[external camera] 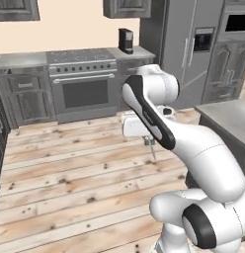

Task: Pick up the metallic utensils from the counter and place them in the open drawer. Make sure not to pick up any wooden utensils.

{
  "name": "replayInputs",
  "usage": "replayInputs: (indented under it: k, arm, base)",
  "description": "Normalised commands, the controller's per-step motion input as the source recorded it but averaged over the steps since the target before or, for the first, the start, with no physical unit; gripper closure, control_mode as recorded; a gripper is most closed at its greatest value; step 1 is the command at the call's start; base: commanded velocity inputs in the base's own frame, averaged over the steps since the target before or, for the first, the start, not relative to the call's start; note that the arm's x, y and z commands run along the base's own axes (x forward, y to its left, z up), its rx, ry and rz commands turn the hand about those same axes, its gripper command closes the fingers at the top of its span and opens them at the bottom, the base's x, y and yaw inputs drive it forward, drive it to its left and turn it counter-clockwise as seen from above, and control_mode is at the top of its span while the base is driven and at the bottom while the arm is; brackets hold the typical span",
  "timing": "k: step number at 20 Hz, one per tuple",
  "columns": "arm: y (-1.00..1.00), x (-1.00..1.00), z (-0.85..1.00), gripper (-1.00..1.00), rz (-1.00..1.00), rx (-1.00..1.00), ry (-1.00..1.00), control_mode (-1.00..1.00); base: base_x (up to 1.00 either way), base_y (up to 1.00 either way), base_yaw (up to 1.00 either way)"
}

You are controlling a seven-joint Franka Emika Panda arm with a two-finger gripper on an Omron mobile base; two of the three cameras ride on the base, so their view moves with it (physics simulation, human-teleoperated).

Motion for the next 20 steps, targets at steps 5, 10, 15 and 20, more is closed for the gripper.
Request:
replayInputs:
  k: [5, 10, 15, 20]
  arm:
    - [0.0, 0.0, 0.0, 1.0, 0.0, 0.0, 0.0, 1.0]
    - [0.0, 0.0, 0.0, 1.0, 0.0, 0.0, 0.0, 1.0]
    - [0.0, 0.0, 0.0, 1.0, 0.0, 0.0, 0.0, 1.0]
    - [0.0, 0.0, 0.0, 1.0, 0.0, 0.0, 0.0, 1.0]
  base:
    - [1.0, 0.0, 0.05]
    - [1.0, 0.0, 0.05]
    - [1.0, 0.0, 0.09]
    - [1.0, 0.0, 0.1]
